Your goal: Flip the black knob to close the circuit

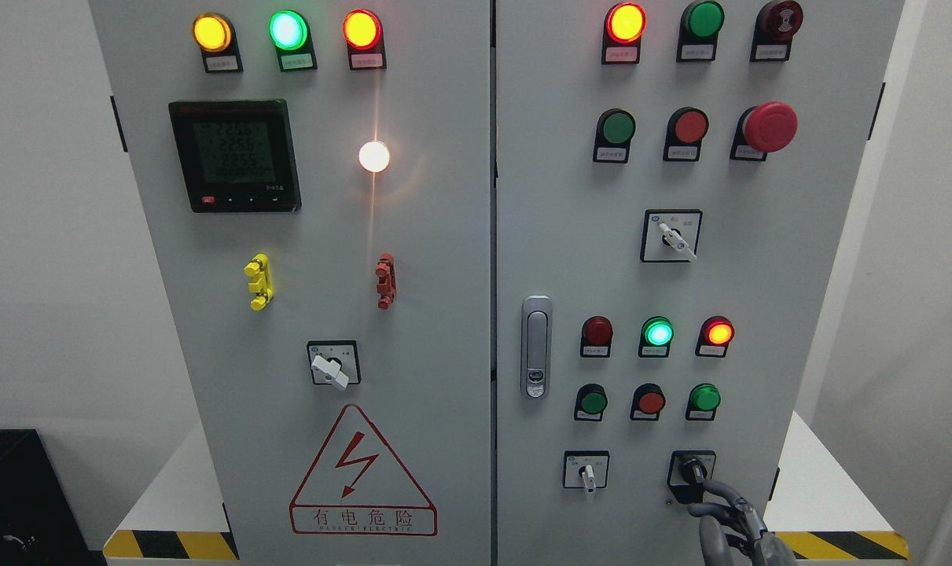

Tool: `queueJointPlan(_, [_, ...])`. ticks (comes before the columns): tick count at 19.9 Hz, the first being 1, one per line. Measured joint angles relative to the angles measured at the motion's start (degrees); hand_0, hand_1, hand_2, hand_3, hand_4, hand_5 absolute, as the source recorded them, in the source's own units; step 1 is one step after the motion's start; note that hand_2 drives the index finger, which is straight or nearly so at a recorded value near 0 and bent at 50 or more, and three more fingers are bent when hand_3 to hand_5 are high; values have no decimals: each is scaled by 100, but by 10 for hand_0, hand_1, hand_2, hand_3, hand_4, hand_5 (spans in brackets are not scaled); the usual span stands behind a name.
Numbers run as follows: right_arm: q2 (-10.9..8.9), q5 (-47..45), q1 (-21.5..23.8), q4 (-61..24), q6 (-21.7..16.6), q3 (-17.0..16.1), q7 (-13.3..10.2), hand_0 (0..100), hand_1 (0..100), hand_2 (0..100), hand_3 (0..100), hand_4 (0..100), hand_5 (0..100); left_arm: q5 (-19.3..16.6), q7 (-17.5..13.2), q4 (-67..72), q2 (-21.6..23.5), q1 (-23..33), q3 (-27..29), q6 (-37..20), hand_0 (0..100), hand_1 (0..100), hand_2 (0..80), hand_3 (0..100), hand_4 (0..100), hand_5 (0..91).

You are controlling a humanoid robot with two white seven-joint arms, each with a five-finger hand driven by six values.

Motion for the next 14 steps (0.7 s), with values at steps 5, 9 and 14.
queueJointPlan(5, [-11, -695, 288, -35, -351, -6, -7, 0, 0, 28, 158, 141, 71, 0, 0, 0, 0, 0, 0, 0, 120, 556, 0, 0, 0, 0])
queueJointPlan(9, [-28, -1080, 480, -53, -491, -108, 54, 0, 0, 11, 129, 111, 32, 0, 0, 0, 0, 0, 0, 0, 120, 556, 0, 0, 0, 0])
queueJointPlan(14, [-52, -1471, 652, -65, -535, -243, 91, 0, 0, 6, 117, 105, 20, 0, 0, 0, 0, 0, 0, 0, 120, 556, 0, 0, 0, 0])
